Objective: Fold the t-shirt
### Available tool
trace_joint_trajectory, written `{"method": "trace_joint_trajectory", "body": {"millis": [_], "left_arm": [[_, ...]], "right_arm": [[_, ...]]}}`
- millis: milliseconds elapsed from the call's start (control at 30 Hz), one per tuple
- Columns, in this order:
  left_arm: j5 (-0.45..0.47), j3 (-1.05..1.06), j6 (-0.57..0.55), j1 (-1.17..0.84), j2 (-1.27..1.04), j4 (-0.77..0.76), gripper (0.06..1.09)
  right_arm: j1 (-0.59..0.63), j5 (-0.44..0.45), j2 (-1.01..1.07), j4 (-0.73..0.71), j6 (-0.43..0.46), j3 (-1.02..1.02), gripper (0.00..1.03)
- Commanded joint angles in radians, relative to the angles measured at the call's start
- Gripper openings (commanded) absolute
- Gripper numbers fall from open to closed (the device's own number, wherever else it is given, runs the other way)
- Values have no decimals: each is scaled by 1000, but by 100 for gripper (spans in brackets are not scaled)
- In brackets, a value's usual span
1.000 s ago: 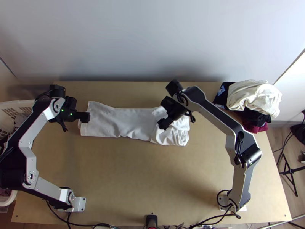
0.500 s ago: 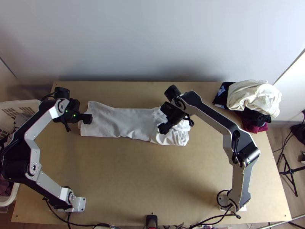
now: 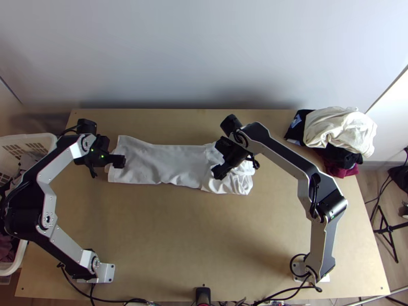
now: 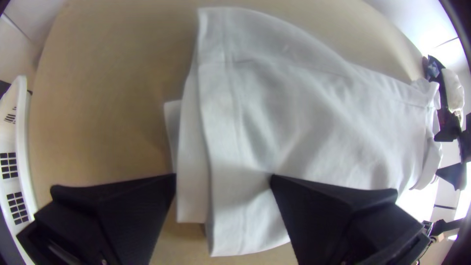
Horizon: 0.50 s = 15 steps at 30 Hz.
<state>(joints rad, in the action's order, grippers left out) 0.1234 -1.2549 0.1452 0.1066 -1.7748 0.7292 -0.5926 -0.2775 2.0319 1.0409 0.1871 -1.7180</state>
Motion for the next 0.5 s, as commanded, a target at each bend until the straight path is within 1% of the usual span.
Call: {"method": "trace_joint_trajectory", "body": {"millis": [0, 67, 133, 167, 233, 300, 400, 467], "left_arm": [[5, 3, -4, -19, -12, -1, 94], [9, 3, -4, -27, -15, -1, 92], [9, 3, -4, -35, -20, -2, 88], [10, 3, -1, -36, -23, -4, 81], [16, 0, 1, -36, -29, -11, 64], [55, -3, -2, -30, -37, -11, 49], [68, -3, 2, -27, -43, -5, 35], [68, -3, 4, -27, -43, -2, 32]], "right_arm": [[2, 0, 4, 1, 0, 3, 99], [2, 0, 2, 1, 0, 3, 99], [2, 0, 2, 1, 0, 3, 99], [2, 0, 1, -1, 0, 1, 99], [4, 0, -1, 1, 0, 1, 99], [7, 0, -2, 1, 0, 3, 99], [8, 0, -4, -1, 0, 3, 99], [8, 0, -4, -1, 0, 3, 99]]}}
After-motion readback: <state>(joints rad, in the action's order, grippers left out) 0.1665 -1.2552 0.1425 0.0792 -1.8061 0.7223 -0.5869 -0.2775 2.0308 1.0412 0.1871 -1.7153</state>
